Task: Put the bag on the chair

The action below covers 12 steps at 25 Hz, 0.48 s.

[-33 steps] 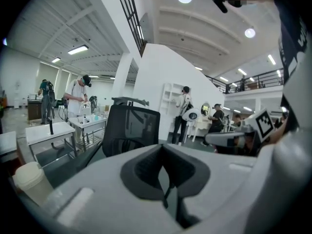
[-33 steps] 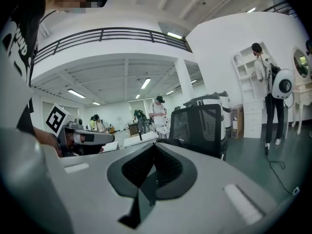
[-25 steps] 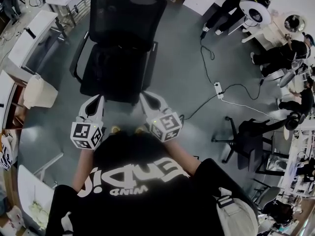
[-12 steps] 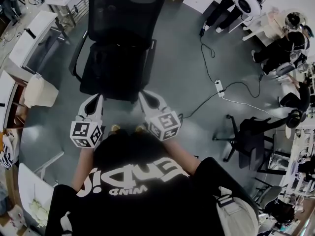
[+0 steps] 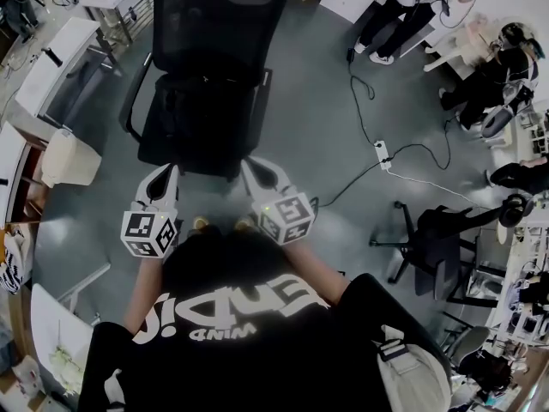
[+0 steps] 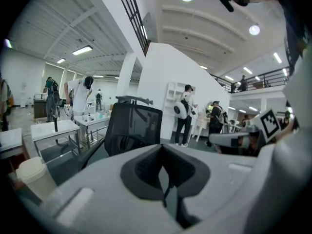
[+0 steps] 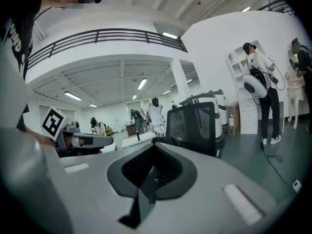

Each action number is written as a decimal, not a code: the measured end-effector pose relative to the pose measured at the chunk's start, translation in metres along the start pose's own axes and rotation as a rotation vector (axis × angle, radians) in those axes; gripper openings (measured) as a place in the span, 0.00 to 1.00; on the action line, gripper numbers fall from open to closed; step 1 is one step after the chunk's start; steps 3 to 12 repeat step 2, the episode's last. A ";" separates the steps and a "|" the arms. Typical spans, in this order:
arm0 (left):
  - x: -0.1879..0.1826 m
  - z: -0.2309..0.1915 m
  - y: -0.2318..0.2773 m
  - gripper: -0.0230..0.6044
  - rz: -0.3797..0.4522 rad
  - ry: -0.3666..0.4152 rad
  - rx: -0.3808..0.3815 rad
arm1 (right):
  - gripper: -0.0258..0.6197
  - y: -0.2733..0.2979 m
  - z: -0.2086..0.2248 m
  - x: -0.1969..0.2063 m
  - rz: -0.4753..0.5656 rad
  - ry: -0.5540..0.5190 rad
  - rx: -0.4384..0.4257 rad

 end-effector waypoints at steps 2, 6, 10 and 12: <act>-0.002 0.000 0.001 0.04 0.000 0.003 0.004 | 0.04 0.001 0.000 -0.002 0.002 -0.002 -0.001; -0.002 0.000 0.001 0.04 0.000 0.003 0.004 | 0.04 0.001 0.000 -0.002 0.002 -0.002 -0.001; -0.002 0.000 0.001 0.04 0.000 0.003 0.004 | 0.04 0.001 0.000 -0.002 0.002 -0.002 -0.001; -0.002 0.000 0.001 0.04 0.000 0.003 0.004 | 0.04 0.001 0.000 -0.002 0.002 -0.002 -0.001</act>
Point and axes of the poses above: the fingertips, and each gripper's own axes: y forward along the fingers, z to its right, x out of its underside, the point moved 8 cm from there along -y, backward along the fingers, and after that the axes turned 2 degrees about z, right-handed, at the moved point
